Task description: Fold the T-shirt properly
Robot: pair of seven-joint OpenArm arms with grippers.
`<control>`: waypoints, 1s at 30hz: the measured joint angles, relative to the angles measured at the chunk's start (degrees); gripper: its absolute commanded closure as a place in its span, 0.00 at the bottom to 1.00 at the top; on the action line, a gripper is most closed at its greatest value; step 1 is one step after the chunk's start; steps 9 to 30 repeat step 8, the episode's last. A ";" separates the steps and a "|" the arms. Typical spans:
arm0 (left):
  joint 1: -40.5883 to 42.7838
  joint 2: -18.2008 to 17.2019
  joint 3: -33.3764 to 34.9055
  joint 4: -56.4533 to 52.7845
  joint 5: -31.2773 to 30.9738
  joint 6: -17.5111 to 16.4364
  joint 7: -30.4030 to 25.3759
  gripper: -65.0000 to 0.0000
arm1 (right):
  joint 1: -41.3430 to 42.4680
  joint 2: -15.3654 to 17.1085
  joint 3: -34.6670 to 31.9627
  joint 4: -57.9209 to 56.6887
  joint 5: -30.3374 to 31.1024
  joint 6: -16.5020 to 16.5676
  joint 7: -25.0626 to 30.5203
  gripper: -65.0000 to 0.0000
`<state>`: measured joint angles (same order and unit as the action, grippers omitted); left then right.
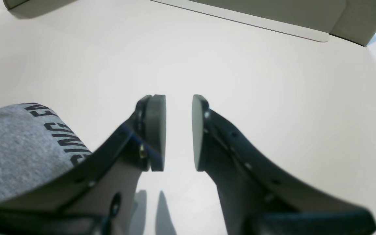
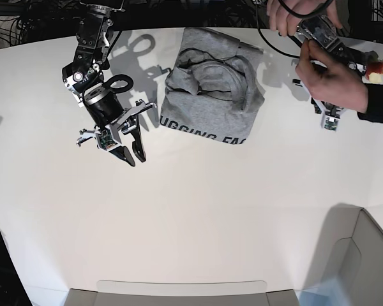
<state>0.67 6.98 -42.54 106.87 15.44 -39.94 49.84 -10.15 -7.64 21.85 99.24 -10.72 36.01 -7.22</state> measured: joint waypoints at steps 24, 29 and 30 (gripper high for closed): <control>-0.02 0.04 0.07 0.00 -0.02 0.00 0.00 0.88 | 0.31 0.00 0.02 0.00 0.00 0.00 0.00 0.78; -0.02 0.04 0.07 0.00 -0.02 0.00 0.00 0.88 | 0.31 0.00 0.02 0.00 0.00 0.00 0.00 0.78; -0.02 0.04 0.07 0.00 -0.02 0.00 0.00 0.88 | 0.31 0.00 0.02 0.00 0.00 0.00 0.00 0.78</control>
